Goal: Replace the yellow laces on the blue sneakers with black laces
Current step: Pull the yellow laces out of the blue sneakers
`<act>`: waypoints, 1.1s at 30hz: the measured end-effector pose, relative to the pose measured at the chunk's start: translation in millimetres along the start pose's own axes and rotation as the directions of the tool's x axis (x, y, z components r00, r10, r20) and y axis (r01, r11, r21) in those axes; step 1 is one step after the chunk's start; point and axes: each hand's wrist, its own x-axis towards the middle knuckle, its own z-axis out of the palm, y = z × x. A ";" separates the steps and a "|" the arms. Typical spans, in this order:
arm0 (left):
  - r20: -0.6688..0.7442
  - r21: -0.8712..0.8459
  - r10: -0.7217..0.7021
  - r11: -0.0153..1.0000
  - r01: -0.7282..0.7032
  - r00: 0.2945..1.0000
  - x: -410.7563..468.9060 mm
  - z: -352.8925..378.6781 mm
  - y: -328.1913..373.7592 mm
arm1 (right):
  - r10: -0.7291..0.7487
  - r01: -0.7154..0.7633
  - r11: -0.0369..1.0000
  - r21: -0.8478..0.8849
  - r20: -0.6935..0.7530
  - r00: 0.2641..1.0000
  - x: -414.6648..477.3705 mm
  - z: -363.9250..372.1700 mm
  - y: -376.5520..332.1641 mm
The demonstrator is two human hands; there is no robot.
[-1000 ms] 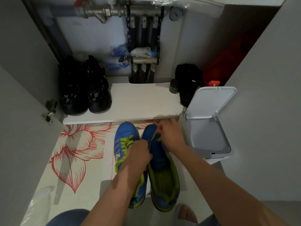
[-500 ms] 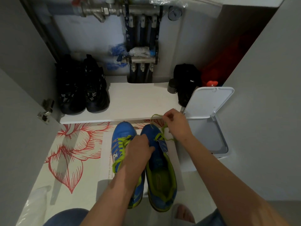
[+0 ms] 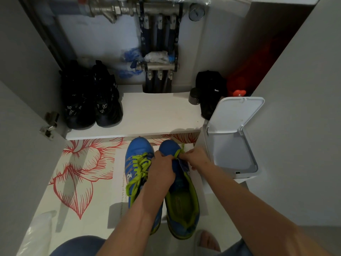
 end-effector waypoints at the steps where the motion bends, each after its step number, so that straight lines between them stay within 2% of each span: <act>1: -0.001 0.010 0.004 1.000 -0.004 1.000 0.4 1.0 0.0 | 0.020 -0.020 0.997 0.070 0.003 1.000 -0.4 1.1 0.4; 3: -0.004 0.028 0.010 1.000 -0.010 1.000 0.2 2.4 -0.4 | 0.047 -0.049 0.982 0.185 0.019 0.999 -0.5 2.5 0.3; 5: 0.001 0.058 0.025 0.998 -0.025 1.000 -1.9 3.7 -0.5 | 0.031 -0.032 0.978 0.205 0.011 0.999 -1.0 3.1 -2.4; 8: 0.017 0.099 0.030 0.995 -0.032 0.999 -4.7 4.8 -0.7 | -0.114 0.143 0.950 0.278 -0.118 0.986 -1.0 -3.3 -19.3; 11: 0.029 0.115 0.027 0.993 -0.031 0.999 -3.9 4.4 0.2 | -0.206 0.300 0.867 0.398 -0.263 0.943 -7.7 -21.1 -46.9; 17: 0.041 0.101 0.023 0.995 -0.027 0.999 -5.0 3.1 0.4 | -0.380 0.474 0.727 0.496 -0.285 0.880 -39.6 -36.7 -80.7; 20: 0.036 0.108 0.032 0.994 -0.036 0.999 -5.5 3.5 0.3 | -0.359 0.434 0.633 0.641 -0.254 0.898 -55.3 -45.2 -100.0; 24: 0.008 0.056 0.033 0.998 -0.034 0.999 -3.6 3.6 -2.7 | -0.426 0.353 0.407 0.842 -0.166 0.889 -74.7 -52.2 -114.1; 30: -0.060 -0.067 -0.039 0.997 0.035 0.997 0.0 2.1 5.4 | -0.445 0.174 0.164 0.971 -0.084 0.891 -96.9 -56.6 -129.8; 33: -0.154 -0.170 -0.008 0.985 -0.018 0.988 3.7 -0.8 11.0 | -0.486 0.111 0.128 0.986 -0.035 0.873 -101.7 -55.9 -134.2</act>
